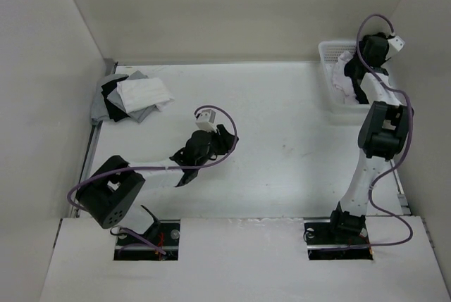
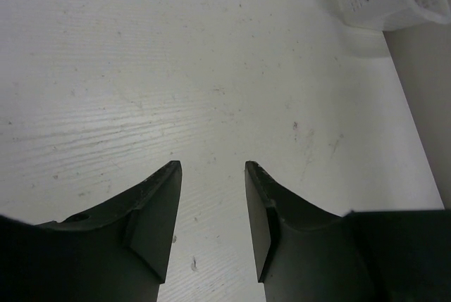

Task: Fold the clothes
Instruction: Grab the tank top from the pile, then move the tank top to the center of the board

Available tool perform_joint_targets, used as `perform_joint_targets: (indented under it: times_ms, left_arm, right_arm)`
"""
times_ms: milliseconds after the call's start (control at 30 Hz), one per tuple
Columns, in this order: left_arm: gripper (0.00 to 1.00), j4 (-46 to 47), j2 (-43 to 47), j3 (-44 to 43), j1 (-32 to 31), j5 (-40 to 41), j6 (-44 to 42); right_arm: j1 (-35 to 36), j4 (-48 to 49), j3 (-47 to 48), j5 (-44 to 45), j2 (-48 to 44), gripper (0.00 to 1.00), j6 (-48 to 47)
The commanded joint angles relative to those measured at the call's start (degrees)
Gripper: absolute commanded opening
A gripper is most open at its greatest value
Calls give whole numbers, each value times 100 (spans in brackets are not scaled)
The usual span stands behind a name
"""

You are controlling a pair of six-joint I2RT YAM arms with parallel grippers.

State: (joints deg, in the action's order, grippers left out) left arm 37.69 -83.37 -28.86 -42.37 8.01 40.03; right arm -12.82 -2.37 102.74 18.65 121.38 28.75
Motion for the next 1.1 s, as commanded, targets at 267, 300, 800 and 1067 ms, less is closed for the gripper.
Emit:
perform_joint_targets:
  times_ms: [267,300,800,1067]
  left_arm:
    - [42,467,-30,100,356,-124,-13]
    - [42,467,-30,100,392,-133,-13]
    - [42,555,-39,109,629,-168,40]
    - [42,590,-74,117,612,-168,57]
  right_arm:
    - [-516,-948,2574,7,1967,58,-318]
    - [-524,-1210,2967,-20,2238,59,-309]
    - [-568,305,1567,-608,1487,0,166]
    - [-358,2205,-833,-749,-1300,0,262]
